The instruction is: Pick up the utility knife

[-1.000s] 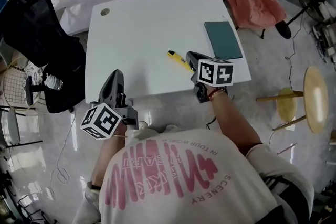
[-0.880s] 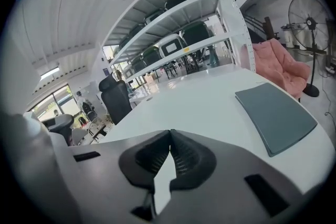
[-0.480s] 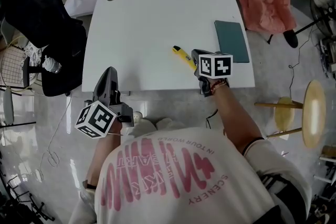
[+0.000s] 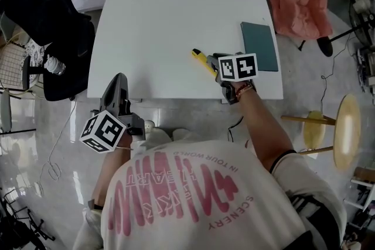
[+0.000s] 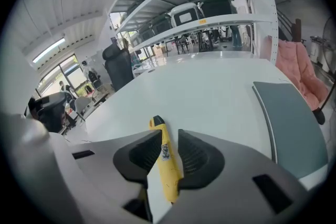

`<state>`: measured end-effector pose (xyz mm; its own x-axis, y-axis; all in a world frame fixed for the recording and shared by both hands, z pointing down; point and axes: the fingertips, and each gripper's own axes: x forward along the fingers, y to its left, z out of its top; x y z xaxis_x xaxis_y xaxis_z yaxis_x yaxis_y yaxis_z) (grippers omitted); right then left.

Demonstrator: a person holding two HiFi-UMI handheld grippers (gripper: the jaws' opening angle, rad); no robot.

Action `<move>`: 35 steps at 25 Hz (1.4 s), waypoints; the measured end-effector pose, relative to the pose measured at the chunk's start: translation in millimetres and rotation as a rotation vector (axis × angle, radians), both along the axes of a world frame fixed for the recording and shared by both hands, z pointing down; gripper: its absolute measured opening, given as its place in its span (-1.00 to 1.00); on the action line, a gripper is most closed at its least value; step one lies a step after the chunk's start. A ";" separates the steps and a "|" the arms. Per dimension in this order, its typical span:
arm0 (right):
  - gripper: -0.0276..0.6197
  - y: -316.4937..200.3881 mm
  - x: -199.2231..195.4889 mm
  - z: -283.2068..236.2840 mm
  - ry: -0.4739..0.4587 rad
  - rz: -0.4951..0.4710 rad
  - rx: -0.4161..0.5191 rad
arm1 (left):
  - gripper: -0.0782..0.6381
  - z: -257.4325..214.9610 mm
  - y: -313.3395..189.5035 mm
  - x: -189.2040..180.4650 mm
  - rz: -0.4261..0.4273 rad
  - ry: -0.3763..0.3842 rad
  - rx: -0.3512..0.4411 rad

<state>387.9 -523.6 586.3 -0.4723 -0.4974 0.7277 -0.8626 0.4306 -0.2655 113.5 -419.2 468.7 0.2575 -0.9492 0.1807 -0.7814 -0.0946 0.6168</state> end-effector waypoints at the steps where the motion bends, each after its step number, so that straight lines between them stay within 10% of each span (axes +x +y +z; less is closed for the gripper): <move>1: -0.53 0.1 -1.3 1.3 -0.006 -0.016 -0.009 | -0.71 -1.4 -0.9 1.5 0.003 -0.002 0.003; 35: -0.39 9.8 -20.5 23.3 0.085 -0.189 -0.091 | -0.71 -5.9 -9.2 -3.6 -0.021 -0.018 0.010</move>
<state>367.3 -513.8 609.6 -0.4860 -0.3364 0.8066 -0.7897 0.5645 -0.2404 109.8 -428.4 462.8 0.2340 -0.9562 0.1756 -0.7943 -0.0839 0.6017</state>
